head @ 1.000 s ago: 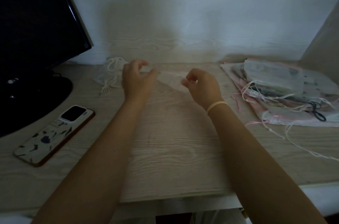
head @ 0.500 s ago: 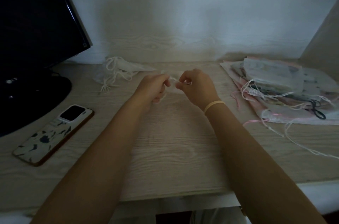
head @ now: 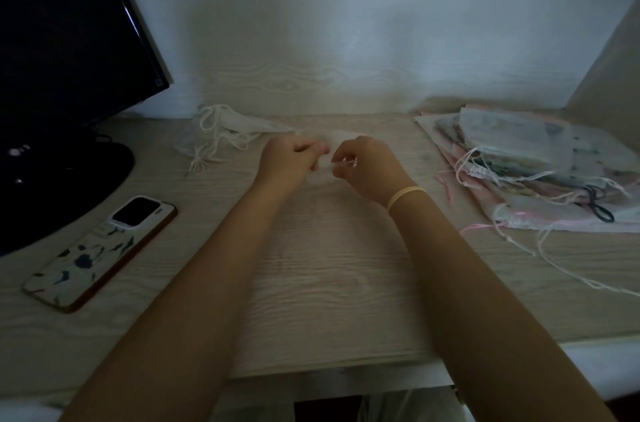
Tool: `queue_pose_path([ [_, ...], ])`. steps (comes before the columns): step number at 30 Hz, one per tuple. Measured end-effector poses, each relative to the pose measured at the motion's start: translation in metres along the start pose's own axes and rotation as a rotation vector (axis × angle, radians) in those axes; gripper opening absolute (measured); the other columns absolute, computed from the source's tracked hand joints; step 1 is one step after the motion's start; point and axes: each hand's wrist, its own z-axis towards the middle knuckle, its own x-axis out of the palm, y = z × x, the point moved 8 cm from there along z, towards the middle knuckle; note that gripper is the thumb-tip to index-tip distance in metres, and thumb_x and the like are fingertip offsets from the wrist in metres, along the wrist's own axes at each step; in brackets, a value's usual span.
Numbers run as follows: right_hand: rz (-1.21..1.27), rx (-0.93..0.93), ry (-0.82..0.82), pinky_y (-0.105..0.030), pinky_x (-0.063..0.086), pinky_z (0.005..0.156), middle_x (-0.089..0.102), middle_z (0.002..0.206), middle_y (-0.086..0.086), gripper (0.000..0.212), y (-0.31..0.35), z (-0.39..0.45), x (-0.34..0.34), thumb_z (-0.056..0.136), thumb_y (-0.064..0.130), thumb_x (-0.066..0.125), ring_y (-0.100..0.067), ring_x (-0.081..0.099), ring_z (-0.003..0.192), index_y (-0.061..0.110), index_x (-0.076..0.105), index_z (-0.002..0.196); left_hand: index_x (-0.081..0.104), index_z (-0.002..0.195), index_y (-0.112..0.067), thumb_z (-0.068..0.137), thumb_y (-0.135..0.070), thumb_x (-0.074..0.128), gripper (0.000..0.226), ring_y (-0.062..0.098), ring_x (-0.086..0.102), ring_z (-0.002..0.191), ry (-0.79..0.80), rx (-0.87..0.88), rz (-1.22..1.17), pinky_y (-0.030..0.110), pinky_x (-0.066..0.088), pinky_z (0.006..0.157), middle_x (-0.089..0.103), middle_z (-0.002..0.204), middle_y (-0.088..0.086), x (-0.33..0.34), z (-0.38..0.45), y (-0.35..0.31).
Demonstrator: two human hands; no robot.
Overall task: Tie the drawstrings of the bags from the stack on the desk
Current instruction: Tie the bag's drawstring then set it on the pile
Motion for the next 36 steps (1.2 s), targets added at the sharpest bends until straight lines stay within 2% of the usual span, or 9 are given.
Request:
queue_pose_path([
  [8,0.098,0.004,-0.116,-0.018,0.032,0.073,0.052,0.098,-0.005,0.015,-0.007,0.001,-0.014,0.086,0.025,0.067,-0.013,0.050,0.081,0.011,0.070,0.089,0.077,0.092,-0.019,0.089,-0.028,0.063,0.017,0.010,0.062,0.072,0.066,0.063,0.210,0.026,0.047,0.071,0.065,0.070,-0.010,0.006,-0.001,0.001],
  [10,0.180,0.002,-0.121,-0.022,0.033,0.066,0.057,0.088,-0.009,0.025,-0.003,0.000,-0.018,0.090,0.028,0.062,-0.016,0.052,0.075,0.004,0.068,0.083,0.075,0.081,-0.021,0.085,-0.031,0.066,0.014,0.004,0.057,0.066,0.115,0.074,0.218,0.026,0.046,0.065,0.061,0.065,-0.014,0.010,-0.002,0.002],
  [13,0.560,-0.002,-0.095,-0.033,0.041,0.071,0.060,0.075,-0.010,0.032,0.005,-0.005,-0.021,0.093,0.030,0.057,-0.017,0.053,0.071,0.005,0.065,0.075,0.063,0.056,-0.020,0.082,-0.039,0.070,0.033,0.002,0.045,0.050,0.171,0.084,0.319,0.025,0.035,0.052,0.049,0.048,-0.012,0.017,-0.006,-0.001],
  [17,1.262,0.050,-0.007,-0.036,0.044,0.096,0.063,0.119,-0.005,0.023,0.002,-0.004,-0.015,0.094,0.038,0.051,-0.017,0.059,0.111,0.034,0.061,0.114,0.070,0.064,-0.021,0.091,-0.035,0.062,0.032,0.013,0.059,0.063,0.191,0.056,0.212,0.027,0.043,0.062,0.070,0.071,0.001,0.022,-0.008,-0.004],
  [19,1.039,0.058,-0.121,-0.032,0.048,0.095,0.062,0.120,-0.005,0.028,-0.013,-0.001,-0.019,0.095,0.023,0.052,-0.015,0.059,0.110,0.033,0.059,0.120,0.071,0.065,-0.016,0.095,-0.031,0.057,0.036,0.008,0.056,0.059,0.201,0.012,0.078,0.023,0.040,0.061,0.073,0.076,-0.003,0.022,-0.008,-0.003],
  [22,0.711,0.033,-0.137,-0.025,0.051,0.081,0.071,0.091,-0.009,0.025,-0.016,0.003,-0.011,0.083,-0.003,0.060,-0.011,0.065,0.083,0.008,0.072,0.102,0.069,0.085,0.000,0.099,-0.027,0.050,0.035,0.006,0.040,0.040,0.237,-0.126,-0.199,0.018,0.029,0.040,0.063,0.065,-0.003,0.023,-0.007,0.004],
  [26,0.616,-0.052,-0.072,-0.020,0.052,0.074,0.071,0.082,-0.007,0.017,0.000,0.001,-0.005,0.079,0.000,0.072,-0.009,0.063,0.074,0.006,0.073,0.094,0.060,0.081,-0.005,0.099,-0.022,0.047,0.028,0.009,0.034,0.035,0.253,-0.260,-0.456,0.014,0.019,0.036,0.058,0.068,0.008,0.020,-0.006,0.014],
  [32,0.466,-0.010,-0.091,-0.035,0.056,0.075,0.071,0.076,-0.008,0.005,-0.009,0.004,-0.007,0.080,0.008,0.070,-0.019,0.068,0.073,0.012,0.068,0.081,0.067,0.074,-0.008,0.091,-0.019,0.055,0.023,0.012,0.041,0.040,0.264,-0.246,-0.309,0.017,0.022,0.037,0.064,0.069,0.006,0.018,-0.010,0.007],
  [36,0.514,0.075,-0.047,-0.047,0.053,0.082,0.069,0.084,-0.014,0.012,-0.017,0.007,0.002,0.079,0.012,0.065,-0.029,0.067,0.085,0.021,0.059,0.074,0.066,0.094,-0.005,0.097,-0.009,0.048,0.018,0.008,0.041,0.038,0.206,-0.154,-0.277,0.015,0.029,0.036,0.063,0.069,0.005,0.013,-0.007,0.004],
])
